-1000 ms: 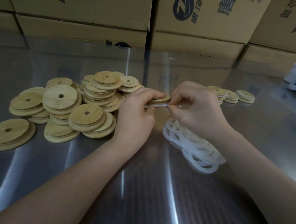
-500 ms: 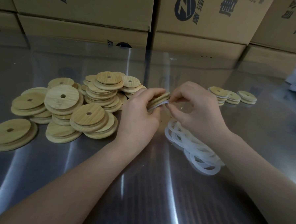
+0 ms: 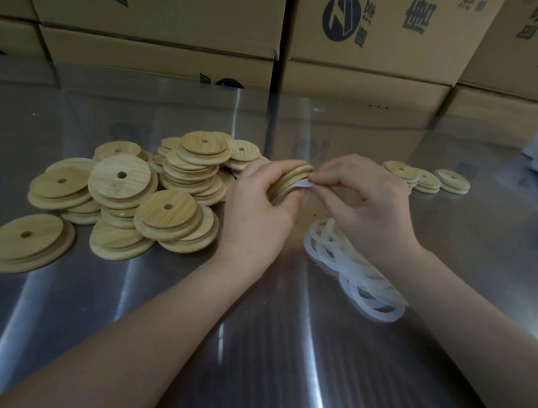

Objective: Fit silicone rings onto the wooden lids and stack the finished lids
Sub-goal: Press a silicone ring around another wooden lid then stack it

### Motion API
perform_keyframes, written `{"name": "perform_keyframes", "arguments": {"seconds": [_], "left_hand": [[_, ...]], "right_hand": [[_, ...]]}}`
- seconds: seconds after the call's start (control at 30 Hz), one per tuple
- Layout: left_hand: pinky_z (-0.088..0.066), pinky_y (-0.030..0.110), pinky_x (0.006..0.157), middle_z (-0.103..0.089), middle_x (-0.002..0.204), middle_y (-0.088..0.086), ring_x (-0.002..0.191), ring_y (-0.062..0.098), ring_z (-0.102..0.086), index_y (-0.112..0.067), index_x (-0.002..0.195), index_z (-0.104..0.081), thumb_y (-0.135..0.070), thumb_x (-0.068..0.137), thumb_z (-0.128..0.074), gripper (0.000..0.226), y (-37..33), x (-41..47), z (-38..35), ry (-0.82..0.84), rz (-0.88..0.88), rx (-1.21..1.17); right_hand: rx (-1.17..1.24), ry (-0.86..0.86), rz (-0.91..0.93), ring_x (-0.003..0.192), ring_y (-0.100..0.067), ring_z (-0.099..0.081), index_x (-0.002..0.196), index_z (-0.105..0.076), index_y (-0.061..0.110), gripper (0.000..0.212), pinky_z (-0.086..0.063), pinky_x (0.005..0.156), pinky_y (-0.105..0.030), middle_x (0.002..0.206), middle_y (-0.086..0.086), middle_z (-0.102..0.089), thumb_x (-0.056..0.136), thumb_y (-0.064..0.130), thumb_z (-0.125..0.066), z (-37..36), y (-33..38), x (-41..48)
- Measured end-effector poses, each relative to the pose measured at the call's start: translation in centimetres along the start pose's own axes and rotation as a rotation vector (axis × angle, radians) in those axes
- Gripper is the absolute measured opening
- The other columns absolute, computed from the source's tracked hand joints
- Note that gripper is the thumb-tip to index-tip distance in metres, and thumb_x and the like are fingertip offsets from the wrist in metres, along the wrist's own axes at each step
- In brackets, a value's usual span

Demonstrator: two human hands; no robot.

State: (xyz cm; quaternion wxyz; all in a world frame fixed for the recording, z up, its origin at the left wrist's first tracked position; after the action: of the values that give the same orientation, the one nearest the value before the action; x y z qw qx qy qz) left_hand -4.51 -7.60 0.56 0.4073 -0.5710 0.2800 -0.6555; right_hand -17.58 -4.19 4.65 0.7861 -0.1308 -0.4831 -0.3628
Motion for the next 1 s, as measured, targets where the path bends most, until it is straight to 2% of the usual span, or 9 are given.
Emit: {"name": "perform_keyframes", "arguments": {"seconds": [0.27, 0.57, 0.77, 1.0], "left_hand": [[-0.049, 0.017, 0.086, -0.069, 0.098, -0.009, 0.095, 0.001, -0.062, -0.018, 0.108, -0.073, 0.003, 0.083, -0.069, 0.032, -0.29, 0.23, 0.3, -0.017, -0.055, 0.046], [-0.053, 0.027, 0.09, -0.071, 0.097, -0.011, 0.097, 0.002, -0.065, -0.018, 0.107, -0.074, 0.009, 0.081, -0.066, 0.038, -0.32, 0.41, 0.36, -0.023, -0.084, 0.071], [-0.048, 0.016, 0.09, -0.067, 0.097, -0.011, 0.1, 0.001, -0.061, -0.014, 0.104, -0.075, 0.013, 0.077, -0.065, 0.04, -0.77, 0.48, 0.3, -0.036, -0.148, 0.105], [-0.049, 0.017, 0.09, -0.07, 0.101, -0.004, 0.1, 0.003, -0.061, -0.012, 0.104, -0.075, 0.014, 0.077, -0.066, 0.038, -0.72, 0.31, 0.19, -0.029, -0.163, 0.101]], "right_hand": [[-0.009, -0.027, 0.014, 0.078, -0.022, -0.067, 0.084, -0.074, -0.002, 0.006, -0.052, 0.077, -0.022, 0.084, -0.013, -0.07, 0.079, -0.004, -0.076, 0.31, 0.28, 0.03], [0.016, 0.023, -0.036, 0.079, -0.022, -0.068, 0.082, -0.075, 0.0, 0.004, -0.054, 0.076, -0.028, 0.082, -0.011, -0.071, 0.079, -0.002, -0.077, 0.2, -0.18, 0.27], [0.013, 0.038, -0.038, 0.077, -0.022, -0.069, 0.08, -0.074, 0.0, 0.003, -0.053, 0.075, -0.026, 0.081, -0.01, -0.071, 0.079, -0.002, -0.076, 0.25, -0.1, 0.35], [0.006, 0.05, -0.004, 0.075, -0.023, -0.068, 0.08, -0.074, -0.001, 0.004, -0.053, 0.074, -0.024, 0.079, -0.012, -0.071, 0.079, -0.004, -0.076, 0.26, 0.18, 0.34]]}}
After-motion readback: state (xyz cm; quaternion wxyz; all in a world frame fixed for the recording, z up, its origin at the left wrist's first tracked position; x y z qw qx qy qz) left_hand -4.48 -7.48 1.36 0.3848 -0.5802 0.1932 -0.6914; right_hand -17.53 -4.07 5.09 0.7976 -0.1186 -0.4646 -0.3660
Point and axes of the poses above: each hand's wrist, its own x-axis towards the middle knuckle, its own z-axis out of the back of the hand, y = z × x, the point moved 10 cm from there along x, towards the middle knuckle
